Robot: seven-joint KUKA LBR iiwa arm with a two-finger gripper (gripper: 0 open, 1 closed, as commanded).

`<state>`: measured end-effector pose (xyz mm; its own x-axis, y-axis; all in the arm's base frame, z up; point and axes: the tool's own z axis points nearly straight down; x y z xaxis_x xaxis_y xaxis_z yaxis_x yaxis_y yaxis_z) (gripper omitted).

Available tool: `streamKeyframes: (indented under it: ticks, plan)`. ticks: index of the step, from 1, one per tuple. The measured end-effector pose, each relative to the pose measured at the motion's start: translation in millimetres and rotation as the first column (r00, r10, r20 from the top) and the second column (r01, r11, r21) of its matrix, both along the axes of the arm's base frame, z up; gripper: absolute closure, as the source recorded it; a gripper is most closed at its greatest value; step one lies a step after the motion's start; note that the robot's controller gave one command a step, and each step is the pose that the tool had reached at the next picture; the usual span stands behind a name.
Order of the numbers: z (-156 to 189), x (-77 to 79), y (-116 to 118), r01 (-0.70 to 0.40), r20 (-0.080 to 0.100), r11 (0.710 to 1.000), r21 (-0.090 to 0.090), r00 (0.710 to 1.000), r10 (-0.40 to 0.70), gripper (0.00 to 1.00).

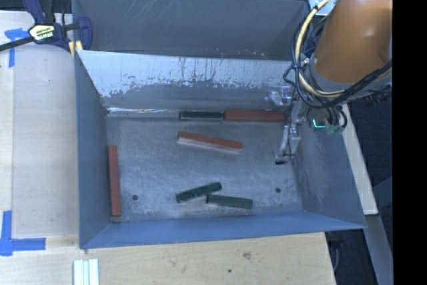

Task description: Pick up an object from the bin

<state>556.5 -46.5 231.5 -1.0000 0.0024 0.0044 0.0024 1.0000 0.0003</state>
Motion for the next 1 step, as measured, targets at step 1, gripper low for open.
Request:
streamKeyframes:
  ticks: [1]
  plan:
    - [4.5,1.5,0.1,-0.001,0.008,1.000,-0.001,1.000,0.001,0.00]
